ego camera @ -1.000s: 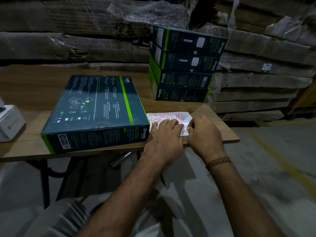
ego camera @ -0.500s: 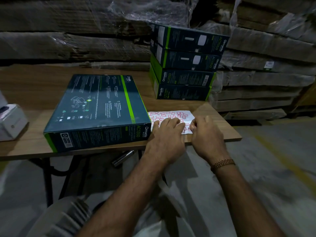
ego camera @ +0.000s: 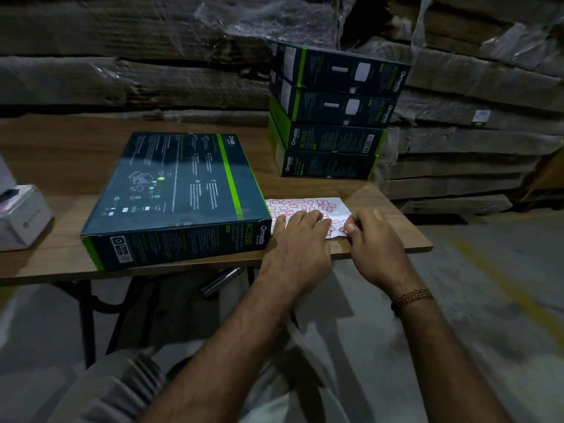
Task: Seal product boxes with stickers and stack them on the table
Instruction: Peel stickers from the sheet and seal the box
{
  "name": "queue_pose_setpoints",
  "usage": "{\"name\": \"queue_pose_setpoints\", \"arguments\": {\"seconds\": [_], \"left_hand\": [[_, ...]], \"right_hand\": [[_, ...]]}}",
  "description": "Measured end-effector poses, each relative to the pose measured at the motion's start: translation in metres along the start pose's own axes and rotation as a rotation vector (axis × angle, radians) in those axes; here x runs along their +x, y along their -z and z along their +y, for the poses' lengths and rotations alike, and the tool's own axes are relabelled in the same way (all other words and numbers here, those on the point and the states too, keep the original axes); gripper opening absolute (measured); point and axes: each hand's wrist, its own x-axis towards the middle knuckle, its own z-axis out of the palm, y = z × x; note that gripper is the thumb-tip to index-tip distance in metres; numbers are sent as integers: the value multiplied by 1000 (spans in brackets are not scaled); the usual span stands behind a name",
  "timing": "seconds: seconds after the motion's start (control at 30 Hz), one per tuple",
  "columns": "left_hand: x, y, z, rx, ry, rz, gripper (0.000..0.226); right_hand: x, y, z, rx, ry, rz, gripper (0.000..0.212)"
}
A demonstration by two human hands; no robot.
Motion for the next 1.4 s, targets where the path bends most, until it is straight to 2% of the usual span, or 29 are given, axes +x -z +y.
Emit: {"name": "queue_pose_setpoints", "arguments": {"seconds": [0.33, 0.47, 0.6, 0.7, 0.8, 0.87, 1.0, 1.13, 1.23, 1.4], "left_hand": [[-1, 6, 3, -20, 14, -2, 52], [-1, 12, 4, -210, 65, 44, 51], [-3, 15, -1, -428, 126, 161, 49], [-11, 20, 1, -525, 71, 272, 45], [-24, 31, 9, -630, 14, 499, 36], [-36, 43, 12, -698, 48, 663, 29], [-63, 77, 2, -827, 113, 726, 30], [-85, 108, -32, -610, 114, 783, 25], [-107, 119, -62, -389, 149, 814, 23], [-136, 115, -98, -192, 211, 849, 21]], "right_hand": [[0, 7, 11, 207, -25, -9, 17], [1, 8, 11, 225, -58, -20, 16], [1, 6, 10, 226, -86, -19, 16], [0, 5, 8, 222, -88, -14, 14], [0, 7, 6, 253, -106, -36, 15], [0, 10, 4, 282, -112, -38, 16], [-5, 15, -2, 311, -104, -27, 13], [-12, 17, -17, 271, -62, 6, 3], [-20, 16, -36, 241, 34, 73, 8], [-32, 10, -87, 378, 226, 87, 11]]}}
